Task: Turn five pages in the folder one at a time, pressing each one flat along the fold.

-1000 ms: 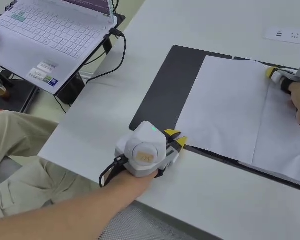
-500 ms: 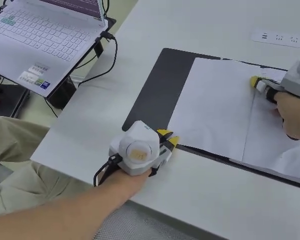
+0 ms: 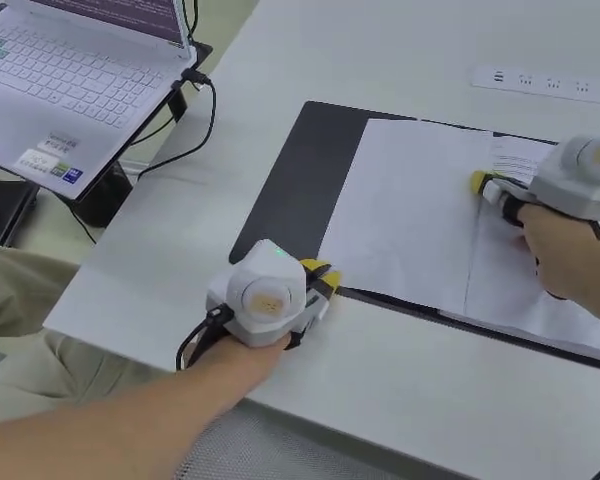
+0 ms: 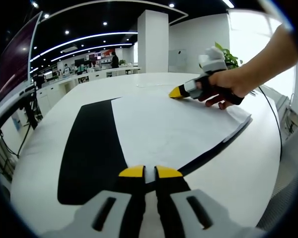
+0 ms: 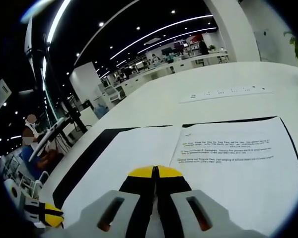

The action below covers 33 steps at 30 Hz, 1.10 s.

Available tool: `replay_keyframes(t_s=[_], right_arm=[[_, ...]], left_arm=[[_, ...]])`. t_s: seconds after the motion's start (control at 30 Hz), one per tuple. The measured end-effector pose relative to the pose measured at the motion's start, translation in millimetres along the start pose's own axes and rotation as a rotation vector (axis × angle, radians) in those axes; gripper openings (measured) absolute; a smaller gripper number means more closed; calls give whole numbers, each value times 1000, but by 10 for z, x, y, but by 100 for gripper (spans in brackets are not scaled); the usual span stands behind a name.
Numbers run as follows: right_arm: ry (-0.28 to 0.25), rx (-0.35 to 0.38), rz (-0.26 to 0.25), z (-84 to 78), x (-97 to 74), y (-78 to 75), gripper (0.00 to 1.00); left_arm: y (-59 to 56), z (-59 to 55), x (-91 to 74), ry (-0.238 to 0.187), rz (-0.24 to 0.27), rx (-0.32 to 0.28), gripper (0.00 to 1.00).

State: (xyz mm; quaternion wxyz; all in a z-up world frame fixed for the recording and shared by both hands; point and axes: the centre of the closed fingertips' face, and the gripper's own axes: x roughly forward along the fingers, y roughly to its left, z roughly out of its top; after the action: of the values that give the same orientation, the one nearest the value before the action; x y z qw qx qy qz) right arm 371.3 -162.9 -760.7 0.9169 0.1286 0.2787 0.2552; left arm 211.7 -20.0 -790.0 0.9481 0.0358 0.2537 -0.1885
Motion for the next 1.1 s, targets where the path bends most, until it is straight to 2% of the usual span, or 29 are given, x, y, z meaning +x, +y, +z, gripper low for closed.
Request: replay_keyframes(t_s=[0.17,0.47,0.63,0.8,0.9,1.1], right_arm=[[-2,13,0,-9,-103,57,0],[24,-13,20,-166,-216,149,0],[11,3,17,-196,-221,93,0],[66,-40,44,-354,-269,189,0],[55,-39,46,-436,-308,240,0],[47,-17,41,-472,-359,265,0]], left_arm=[[-1,0,-6,-2,-2,-3,6],[3,-9,1,-6,-2,0,6],[1,-10,5,-9,-3,2,6],[-2,-9,7,-10,-3,0,6],[0,-13,14,-8,-4,5,6],[1,-13,17,-5,-7,15,6]])
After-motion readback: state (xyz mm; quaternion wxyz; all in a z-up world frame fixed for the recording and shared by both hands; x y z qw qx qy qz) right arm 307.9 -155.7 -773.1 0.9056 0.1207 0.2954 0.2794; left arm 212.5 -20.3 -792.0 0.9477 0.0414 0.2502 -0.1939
